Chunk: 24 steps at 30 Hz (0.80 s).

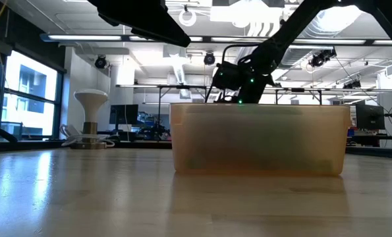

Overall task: Pick & Place Dice
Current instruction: Put the small dark blue die into the orange bin

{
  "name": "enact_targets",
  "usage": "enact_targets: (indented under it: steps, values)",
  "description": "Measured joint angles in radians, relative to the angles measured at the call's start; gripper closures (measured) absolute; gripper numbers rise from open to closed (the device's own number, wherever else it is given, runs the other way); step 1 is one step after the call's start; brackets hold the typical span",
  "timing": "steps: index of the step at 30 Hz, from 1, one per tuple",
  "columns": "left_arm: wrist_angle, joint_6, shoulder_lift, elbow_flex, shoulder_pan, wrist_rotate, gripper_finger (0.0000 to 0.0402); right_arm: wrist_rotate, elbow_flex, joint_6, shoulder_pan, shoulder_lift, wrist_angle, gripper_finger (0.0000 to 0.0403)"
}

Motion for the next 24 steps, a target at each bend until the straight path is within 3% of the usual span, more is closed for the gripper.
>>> enact_targets:
  steps: [7,17,24]
  values:
    - [0.000,0.000,0.000,0.000,0.000,0.000,0.0274,0.000,0.000,0.001,0.000,0.000,0.000,0.0182]
    - [0.000,0.000,0.000,0.000,0.000,0.000,0.0274,0.008,0.000,0.003,-0.001,0.000,-0.002,0.0252]
    - [0.000,0.000,0.000,0.000,0.000,0.000,0.0274,0.010,0.000,0.003,-0.001,0.000,0.000,0.0279]
